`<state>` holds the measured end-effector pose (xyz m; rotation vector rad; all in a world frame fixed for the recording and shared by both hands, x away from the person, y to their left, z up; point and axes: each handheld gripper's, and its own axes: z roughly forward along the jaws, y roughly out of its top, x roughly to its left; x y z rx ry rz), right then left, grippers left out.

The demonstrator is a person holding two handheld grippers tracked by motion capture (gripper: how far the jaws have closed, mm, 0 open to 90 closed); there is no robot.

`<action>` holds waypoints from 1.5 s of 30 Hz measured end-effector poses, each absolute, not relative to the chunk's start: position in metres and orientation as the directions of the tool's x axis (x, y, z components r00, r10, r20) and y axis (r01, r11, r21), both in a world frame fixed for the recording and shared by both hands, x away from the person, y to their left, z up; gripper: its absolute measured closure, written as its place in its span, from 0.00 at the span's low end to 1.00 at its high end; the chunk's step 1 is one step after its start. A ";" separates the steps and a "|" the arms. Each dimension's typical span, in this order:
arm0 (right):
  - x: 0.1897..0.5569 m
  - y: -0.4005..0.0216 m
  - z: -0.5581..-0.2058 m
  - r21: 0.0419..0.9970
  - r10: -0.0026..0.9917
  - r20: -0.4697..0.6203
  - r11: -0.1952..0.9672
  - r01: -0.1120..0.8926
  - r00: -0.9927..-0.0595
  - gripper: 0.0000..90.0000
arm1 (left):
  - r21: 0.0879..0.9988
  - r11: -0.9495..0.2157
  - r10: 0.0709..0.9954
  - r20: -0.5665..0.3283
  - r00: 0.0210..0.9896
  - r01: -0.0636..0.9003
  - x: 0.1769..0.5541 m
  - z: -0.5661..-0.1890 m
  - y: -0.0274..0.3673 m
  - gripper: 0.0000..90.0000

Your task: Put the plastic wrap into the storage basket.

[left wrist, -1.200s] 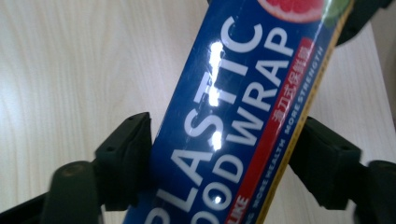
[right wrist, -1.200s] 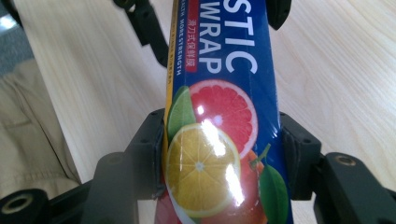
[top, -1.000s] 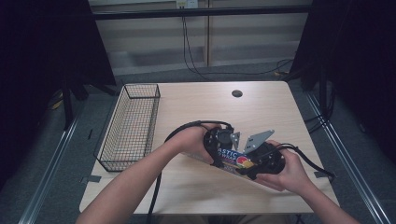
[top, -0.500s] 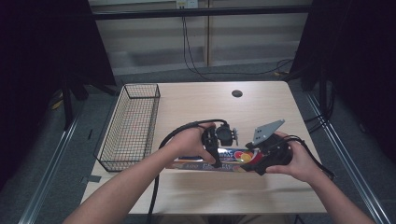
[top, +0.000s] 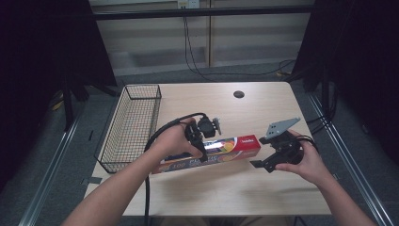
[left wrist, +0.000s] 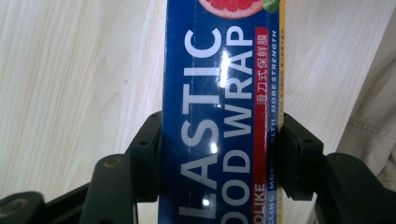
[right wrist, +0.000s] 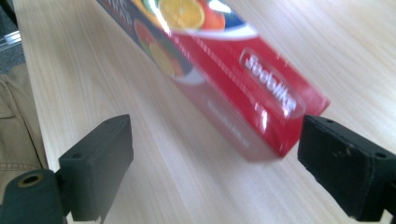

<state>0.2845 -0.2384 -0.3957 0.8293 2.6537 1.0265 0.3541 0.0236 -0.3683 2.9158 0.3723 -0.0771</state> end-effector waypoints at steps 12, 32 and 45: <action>0.284 -0.241 -0.419 0.652 0.595 0.044 0.592 0.474 -0.803 0.06 | 0.193 -0.919 0.332 -0.091 0.939 0.343 0.365 -0.365 0.040 0.49; 0.280 -0.237 -0.438 0.650 0.607 0.060 0.579 0.492 -0.793 0.03 | 0.217 -0.840 0.489 -0.098 0.867 0.498 0.374 -0.354 0.074 0.49; 0.280 -0.232 -0.446 0.629 0.603 0.065 0.593 0.502 -0.795 0.03 | 0.220 -0.800 0.553 -0.095 0.828 0.559 0.378 -0.344 0.094 0.49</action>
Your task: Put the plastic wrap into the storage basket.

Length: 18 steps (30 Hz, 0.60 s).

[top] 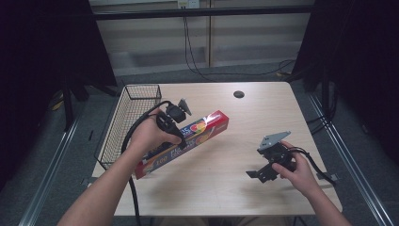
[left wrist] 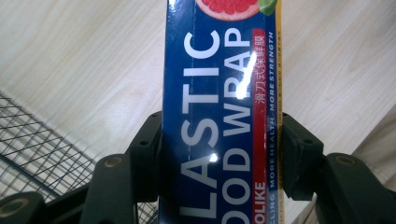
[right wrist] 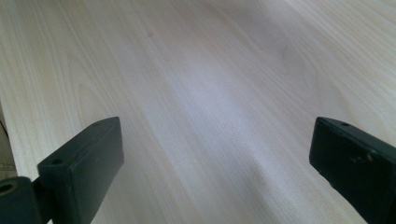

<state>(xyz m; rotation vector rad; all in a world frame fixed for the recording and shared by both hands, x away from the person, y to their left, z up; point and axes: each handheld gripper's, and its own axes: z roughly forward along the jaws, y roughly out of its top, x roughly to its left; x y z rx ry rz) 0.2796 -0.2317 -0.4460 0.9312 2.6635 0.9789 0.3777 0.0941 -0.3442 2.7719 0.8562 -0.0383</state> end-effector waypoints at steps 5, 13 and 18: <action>0.279 -0.231 -0.447 0.629 0.600 0.063 0.597 0.499 -0.797 0.03 | 0.228 -0.775 0.588 -0.082 0.805 0.589 0.377 -0.337 0.103 0.49; 0.278 -0.230 -0.449 0.620 0.610 0.067 0.595 0.512 -0.790 0.03 | 0.239 -0.725 0.650 -0.072 0.756 0.646 0.379 -0.330 0.119 0.49; 0.278 -0.229 -0.449 0.625 0.611 0.067 0.590 0.511 -0.789 0.03 | 0.242 -0.702 0.675 -0.076 0.734 0.670 0.380 -0.326 0.126 0.49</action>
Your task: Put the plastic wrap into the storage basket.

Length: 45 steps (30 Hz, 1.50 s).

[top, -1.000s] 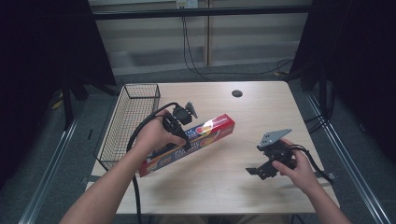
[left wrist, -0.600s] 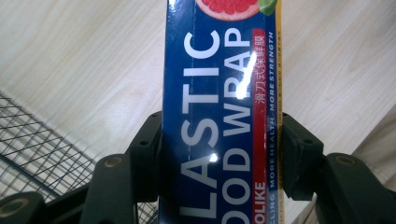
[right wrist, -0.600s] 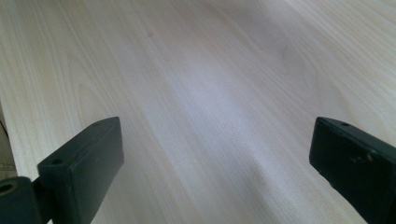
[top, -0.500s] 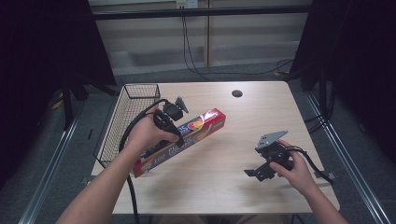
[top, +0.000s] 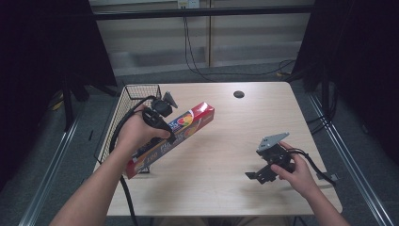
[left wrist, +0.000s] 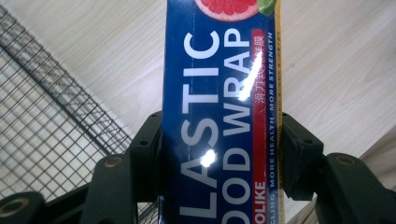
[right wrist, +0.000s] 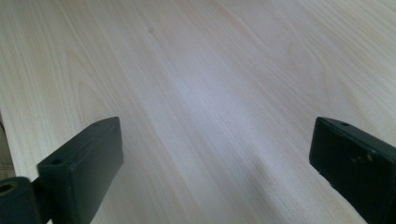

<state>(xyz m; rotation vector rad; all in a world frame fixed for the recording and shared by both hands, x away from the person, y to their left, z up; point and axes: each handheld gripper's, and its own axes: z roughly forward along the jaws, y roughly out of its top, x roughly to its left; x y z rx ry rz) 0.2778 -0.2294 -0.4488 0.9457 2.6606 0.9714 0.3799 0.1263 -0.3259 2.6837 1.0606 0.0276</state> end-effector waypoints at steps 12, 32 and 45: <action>0.277 -0.227 -0.453 0.617 0.609 0.052 0.603 0.505 -0.791 0.03 | 0.249 -0.650 0.729 -0.062 0.682 0.718 0.383 -0.316 0.145 0.49; 0.276 -0.233 -0.449 0.642 0.636 0.070 0.561 0.523 -0.768 0.03 | 0.259 -0.543 0.815 -0.069 0.576 0.799 0.388 -0.308 0.173 0.49; 0.276 -0.234 -0.448 0.660 0.634 0.078 0.546 0.516 -0.770 0.03 | 0.251 -0.445 0.880 -0.056 0.472 0.859 0.392 -0.311 0.194 0.49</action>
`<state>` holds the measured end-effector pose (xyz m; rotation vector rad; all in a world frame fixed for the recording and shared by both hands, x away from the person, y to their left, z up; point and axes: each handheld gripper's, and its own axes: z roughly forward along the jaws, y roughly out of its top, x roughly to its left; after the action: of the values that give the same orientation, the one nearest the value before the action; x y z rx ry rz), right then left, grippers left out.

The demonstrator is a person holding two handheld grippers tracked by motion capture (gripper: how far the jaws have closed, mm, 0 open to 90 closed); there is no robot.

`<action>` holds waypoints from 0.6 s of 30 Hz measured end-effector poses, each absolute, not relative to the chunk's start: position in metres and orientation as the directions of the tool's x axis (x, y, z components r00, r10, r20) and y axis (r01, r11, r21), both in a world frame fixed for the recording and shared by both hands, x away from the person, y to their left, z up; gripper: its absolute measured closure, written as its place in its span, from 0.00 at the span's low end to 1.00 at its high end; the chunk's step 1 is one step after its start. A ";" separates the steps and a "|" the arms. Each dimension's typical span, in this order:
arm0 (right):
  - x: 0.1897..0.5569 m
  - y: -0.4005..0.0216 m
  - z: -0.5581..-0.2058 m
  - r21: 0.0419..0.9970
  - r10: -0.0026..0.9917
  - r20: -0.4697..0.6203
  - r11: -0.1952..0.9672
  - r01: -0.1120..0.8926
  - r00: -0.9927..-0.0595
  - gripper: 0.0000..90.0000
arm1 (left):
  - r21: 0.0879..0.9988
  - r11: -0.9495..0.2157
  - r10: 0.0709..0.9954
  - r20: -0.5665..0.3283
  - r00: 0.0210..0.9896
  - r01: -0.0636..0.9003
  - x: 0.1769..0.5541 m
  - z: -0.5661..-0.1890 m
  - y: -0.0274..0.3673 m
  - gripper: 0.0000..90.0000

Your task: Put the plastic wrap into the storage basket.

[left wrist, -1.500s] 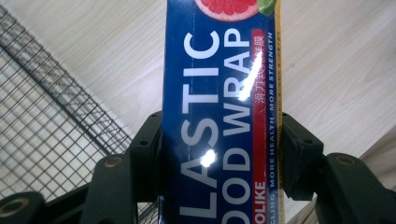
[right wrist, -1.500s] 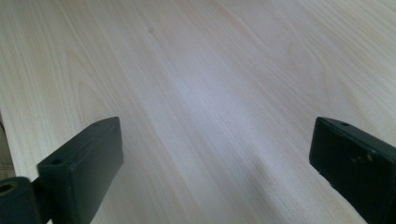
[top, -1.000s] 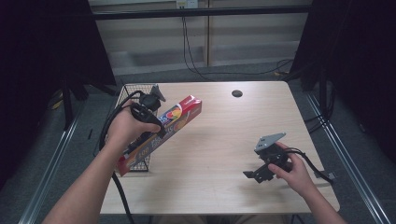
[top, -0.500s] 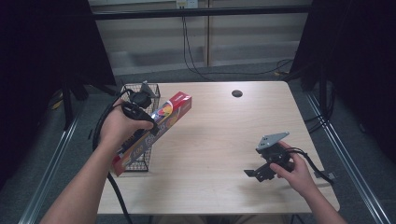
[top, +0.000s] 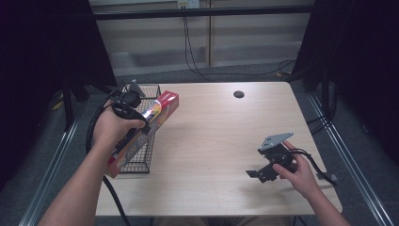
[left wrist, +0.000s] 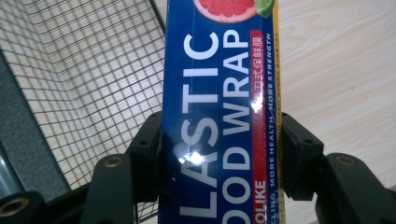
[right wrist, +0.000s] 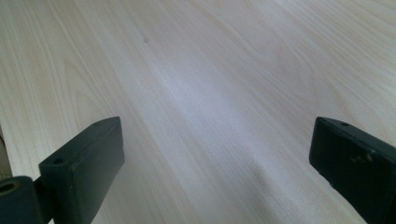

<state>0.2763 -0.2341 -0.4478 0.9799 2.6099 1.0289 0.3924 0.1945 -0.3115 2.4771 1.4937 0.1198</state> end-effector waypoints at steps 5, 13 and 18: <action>0.276 -0.236 -0.446 0.657 0.635 0.074 0.549 0.517 -0.769 0.03 | 0.246 -0.424 0.893 -0.046 0.447 0.872 0.392 -0.312 0.199 0.49; 0.276 -0.234 -0.448 0.654 0.636 0.063 0.556 0.513 -0.769 0.03 | 0.259 -0.388 0.908 -0.058 0.416 0.884 0.392 -0.312 0.204 0.49; 0.276 -0.234 -0.448 0.657 0.628 0.077 0.552 0.513 -0.775 0.03 | 0.259 -0.361 0.921 -0.048 0.386 0.896 0.393 -0.311 0.206 0.49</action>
<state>0.2764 -0.2344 -0.4483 0.9705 2.6174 1.0257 0.3930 0.2059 -0.3110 2.4035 1.6105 0.1540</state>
